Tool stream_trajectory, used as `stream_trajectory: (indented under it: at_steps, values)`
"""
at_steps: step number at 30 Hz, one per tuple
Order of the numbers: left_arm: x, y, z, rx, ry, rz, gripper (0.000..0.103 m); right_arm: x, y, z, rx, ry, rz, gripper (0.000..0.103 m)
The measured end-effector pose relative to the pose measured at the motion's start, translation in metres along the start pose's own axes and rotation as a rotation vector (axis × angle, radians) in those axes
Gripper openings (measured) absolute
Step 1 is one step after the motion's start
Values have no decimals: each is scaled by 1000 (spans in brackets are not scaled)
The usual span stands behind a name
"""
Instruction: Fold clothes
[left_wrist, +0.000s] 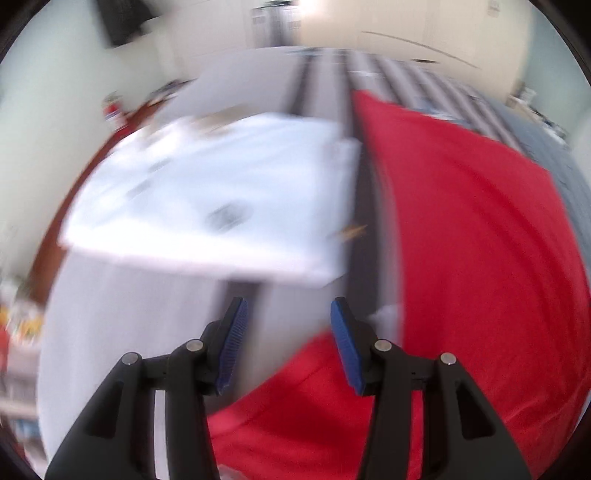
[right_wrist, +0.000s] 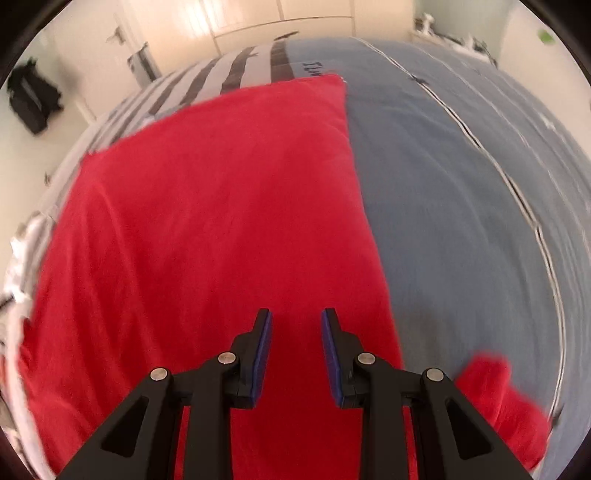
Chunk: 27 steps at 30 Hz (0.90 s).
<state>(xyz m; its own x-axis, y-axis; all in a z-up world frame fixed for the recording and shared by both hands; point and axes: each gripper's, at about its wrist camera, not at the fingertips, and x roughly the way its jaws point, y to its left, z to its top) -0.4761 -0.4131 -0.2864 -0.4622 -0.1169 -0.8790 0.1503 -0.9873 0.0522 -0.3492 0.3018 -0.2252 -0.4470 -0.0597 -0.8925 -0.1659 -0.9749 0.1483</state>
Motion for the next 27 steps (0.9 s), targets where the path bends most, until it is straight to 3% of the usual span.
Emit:
stream_trajectory:
  at_steps: [3, 9, 12, 20, 22, 25, 27]
  values:
    - [-12, 35, -38, -80, 28, 35, 44, -23, 15, -23, -25, -32, -11, 25]
    - [-15, 68, -93, -200, 69, 9, 46, -37, 30, -73, 29, -1, -7, 26]
    - [-3, 85, -101, -270, 78, -45, 52, -40, 31, -94, 53, 23, -17, 26]
    - [17, 81, -100, -252, 43, -163, 51, -65, 25, -123, 68, 5, -57, 27]
    - [20, 77, -99, -224, 31, -171, 27, -69, 23, -128, 74, 2, -69, 26]
    - [17, 75, -93, -214, 15, -176, 8, -75, 19, -130, 100, -11, -73, 26]
    - [10, 76, -89, -221, 4, -171, 6, -77, 16, -131, 116, -17, -72, 26]
